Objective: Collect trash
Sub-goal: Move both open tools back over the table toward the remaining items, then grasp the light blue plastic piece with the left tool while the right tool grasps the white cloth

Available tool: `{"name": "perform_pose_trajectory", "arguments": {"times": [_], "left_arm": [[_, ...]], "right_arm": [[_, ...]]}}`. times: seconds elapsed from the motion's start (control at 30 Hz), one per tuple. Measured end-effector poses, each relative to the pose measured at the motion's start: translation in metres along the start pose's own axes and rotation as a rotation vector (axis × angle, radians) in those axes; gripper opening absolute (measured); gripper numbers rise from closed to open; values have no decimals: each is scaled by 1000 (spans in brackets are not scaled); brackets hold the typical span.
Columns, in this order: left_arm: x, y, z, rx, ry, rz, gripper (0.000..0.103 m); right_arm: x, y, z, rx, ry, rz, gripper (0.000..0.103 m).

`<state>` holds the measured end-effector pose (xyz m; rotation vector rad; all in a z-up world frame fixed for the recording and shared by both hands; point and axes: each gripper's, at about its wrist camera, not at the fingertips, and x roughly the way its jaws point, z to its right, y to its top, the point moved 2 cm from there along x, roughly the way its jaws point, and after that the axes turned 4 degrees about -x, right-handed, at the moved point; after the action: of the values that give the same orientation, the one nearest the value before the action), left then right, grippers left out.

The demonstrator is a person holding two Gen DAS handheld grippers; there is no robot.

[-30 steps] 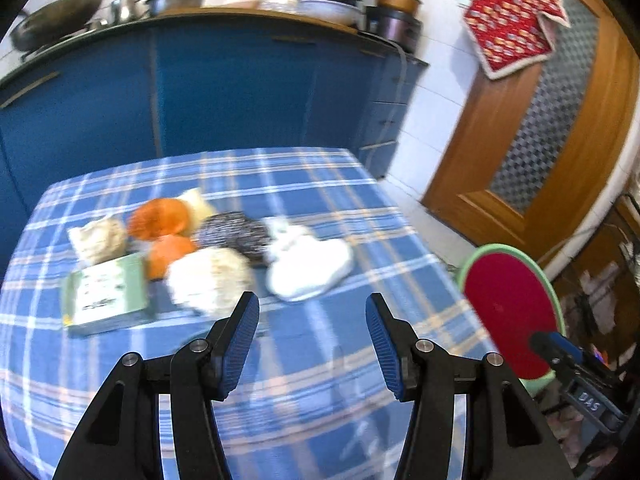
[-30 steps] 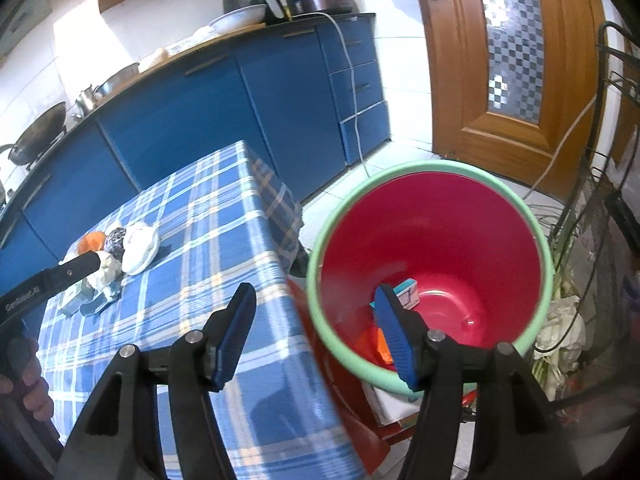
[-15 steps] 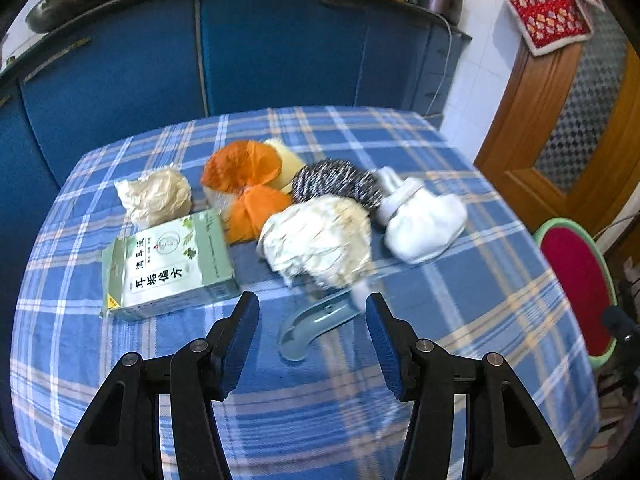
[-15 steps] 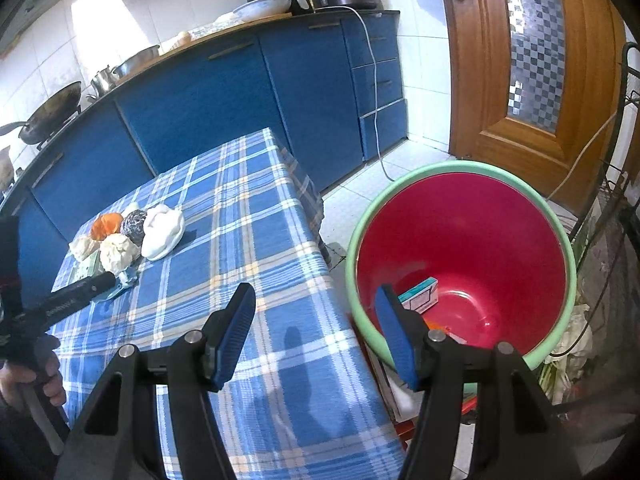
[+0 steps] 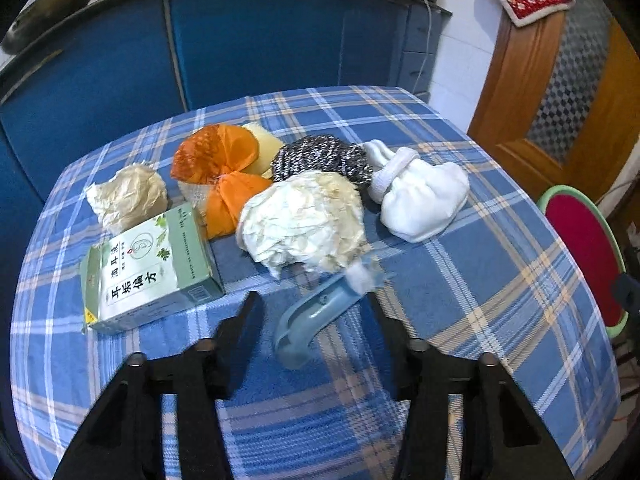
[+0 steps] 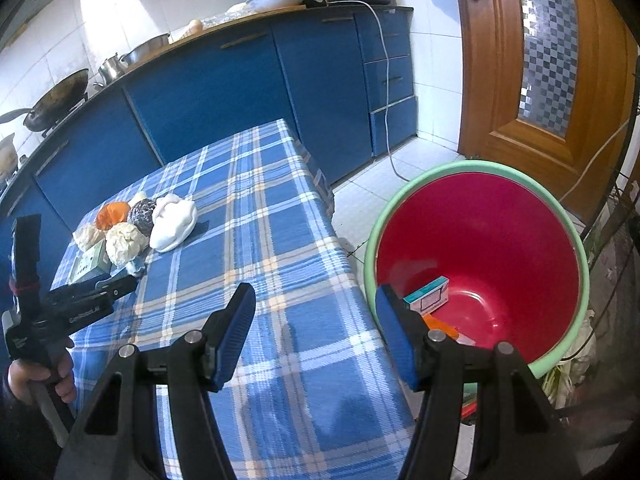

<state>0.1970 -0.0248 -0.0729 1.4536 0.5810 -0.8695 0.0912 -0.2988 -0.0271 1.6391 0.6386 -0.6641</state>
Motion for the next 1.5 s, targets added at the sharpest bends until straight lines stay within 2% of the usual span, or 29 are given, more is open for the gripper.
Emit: {"name": "perform_pose_trajectory", "arguments": {"times": [0.1,0.13,0.33,0.7,0.87,1.23,1.5], "left_arm": [[-2,0,2,11,-3,1,18],[-2,0,1,9,-7,-1,17],[-7,-5,-6,-33,-40,-1,17],[-48,-16,-33,-166,-141,42,17],[-68,-18,-44,-201,-144,85,17],[-81,-10,-88,-304,-53,163,17],[-74,-14,-126,-385,12,159,17]], "right_arm": [[2,1,-5,-11,5,-5,63],[3,1,-7,-17,8,-6,63],[6,4,-21,-54,24,-12,63],[21,14,-52,-112,71,-25,63],[28,19,-69,-144,93,-28,63],[52,35,-110,-204,137,-21,63],[78,46,-129,-207,156,-39,63]]}}
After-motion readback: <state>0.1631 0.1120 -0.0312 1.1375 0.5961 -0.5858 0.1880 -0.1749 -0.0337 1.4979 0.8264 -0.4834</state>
